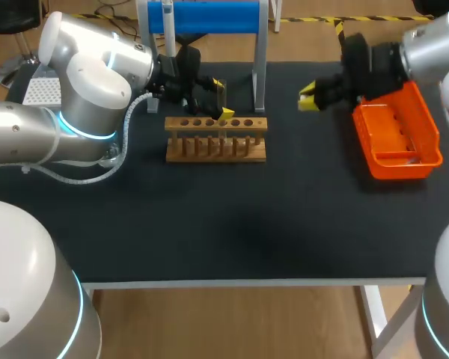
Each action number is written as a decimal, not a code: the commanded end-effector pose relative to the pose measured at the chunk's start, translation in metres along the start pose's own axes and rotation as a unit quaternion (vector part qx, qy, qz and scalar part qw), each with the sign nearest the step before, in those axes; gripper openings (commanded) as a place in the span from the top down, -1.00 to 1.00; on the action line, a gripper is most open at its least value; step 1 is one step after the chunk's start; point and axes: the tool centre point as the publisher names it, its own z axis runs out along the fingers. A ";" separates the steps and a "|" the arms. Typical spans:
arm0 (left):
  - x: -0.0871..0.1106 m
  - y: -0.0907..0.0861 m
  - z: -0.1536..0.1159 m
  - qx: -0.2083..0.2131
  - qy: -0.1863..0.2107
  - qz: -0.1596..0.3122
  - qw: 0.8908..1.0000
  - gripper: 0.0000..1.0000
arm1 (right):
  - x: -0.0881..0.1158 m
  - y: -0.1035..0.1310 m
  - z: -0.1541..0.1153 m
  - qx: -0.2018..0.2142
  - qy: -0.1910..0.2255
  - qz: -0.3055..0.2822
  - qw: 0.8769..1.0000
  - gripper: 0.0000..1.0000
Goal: Invert the test tube, pick up the pipette, mount the tip to pipette, aspirate from beaker and dispense into the tube, eject the tip, return the pipette, and cap with the stopper.
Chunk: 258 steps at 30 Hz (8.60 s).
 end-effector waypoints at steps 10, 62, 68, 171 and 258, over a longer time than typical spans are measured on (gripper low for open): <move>0.000 0.000 0.000 -0.001 0.001 0.000 1.000 -1.00 | -0.001 0.006 -0.011 0.008 0.014 0.001 1.000 1.00; -0.007 0.003 0.019 -0.012 0.026 0.011 1.000 -1.00 | -0.024 0.037 0.023 0.027 0.016 -0.002 1.000 1.00; -0.007 0.003 0.019 -0.012 0.026 0.011 1.000 -1.00 | -0.044 0.052 0.054 0.046 0.016 -0.001 0.999 1.00; -0.001 0.004 0.005 -0.017 0.004 0.021 1.000 -1.00 | -0.080 0.081 0.147 0.111 0.003 0.006 0.994 1.00; -0.001 0.004 0.005 -0.017 0.004 0.021 1.000 -1.00 | -0.084 0.061 0.170 0.156 0.023 0.051 0.986 1.00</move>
